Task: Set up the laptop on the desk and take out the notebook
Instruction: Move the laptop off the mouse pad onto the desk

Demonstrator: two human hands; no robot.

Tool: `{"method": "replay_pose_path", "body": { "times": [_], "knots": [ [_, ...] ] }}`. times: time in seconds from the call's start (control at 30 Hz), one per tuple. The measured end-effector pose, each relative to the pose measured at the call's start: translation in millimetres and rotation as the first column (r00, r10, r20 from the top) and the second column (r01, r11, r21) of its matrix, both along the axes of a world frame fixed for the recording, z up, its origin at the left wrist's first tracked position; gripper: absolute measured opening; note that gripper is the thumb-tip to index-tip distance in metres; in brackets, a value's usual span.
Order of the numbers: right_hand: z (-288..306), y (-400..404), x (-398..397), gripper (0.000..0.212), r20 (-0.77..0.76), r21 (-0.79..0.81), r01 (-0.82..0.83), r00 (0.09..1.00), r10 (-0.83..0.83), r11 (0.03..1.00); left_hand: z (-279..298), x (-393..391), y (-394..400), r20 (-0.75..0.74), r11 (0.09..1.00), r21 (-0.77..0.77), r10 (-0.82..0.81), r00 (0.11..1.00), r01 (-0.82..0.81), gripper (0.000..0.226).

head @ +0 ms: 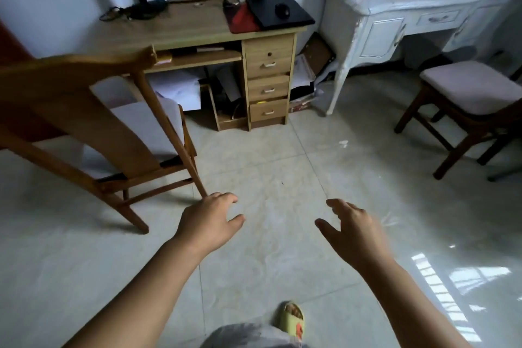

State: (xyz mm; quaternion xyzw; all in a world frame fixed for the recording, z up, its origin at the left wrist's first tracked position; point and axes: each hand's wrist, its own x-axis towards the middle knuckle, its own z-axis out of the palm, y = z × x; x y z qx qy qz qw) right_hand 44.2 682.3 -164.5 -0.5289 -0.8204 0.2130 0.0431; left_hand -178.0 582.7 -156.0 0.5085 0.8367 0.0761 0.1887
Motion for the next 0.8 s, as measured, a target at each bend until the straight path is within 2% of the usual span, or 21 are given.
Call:
{"method": "replay_pose_path", "body": {
  "times": [0.17, 0.4, 0.5, 0.63, 0.8],
  "knots": [
    [8, 107, -70, 0.049, -0.018, -0.036, -0.142, 0.99, 0.142, 0.989, 13, -49, 87, 0.087, 0.985, 0.05, 0.158, 0.984, -0.163, 0.045],
    [3, 251, -190, 0.049, -0.032, -0.011, -0.284, 0.958, 0.284, 0.959, -12, -148, 191, 0.161, 0.935, 0.055, 0.338, 0.927, -0.35, 0.045],
    [6, 320, -240, 0.049, -0.018, -0.016, -0.289, 0.957, 0.288, 0.957, -15, -195, 260, 0.157, 0.933, 0.065, 0.34, 0.927, -0.354, 0.046],
    [18, 401, -290, 0.048, -0.028, -0.011, -0.262, 0.965, 0.262, 0.965, -4, -242, 355, 0.104, 0.961, 0.08, 0.255, 0.961, -0.263, 0.045],
    [27, 493, -331, 0.048, -0.054, 0.011, -0.229, 0.972, 0.229, 0.973, 3, -285, 468, 0.143, 0.977, 0.097, 0.177, 0.974, -0.192, 0.044]
  ]
}}
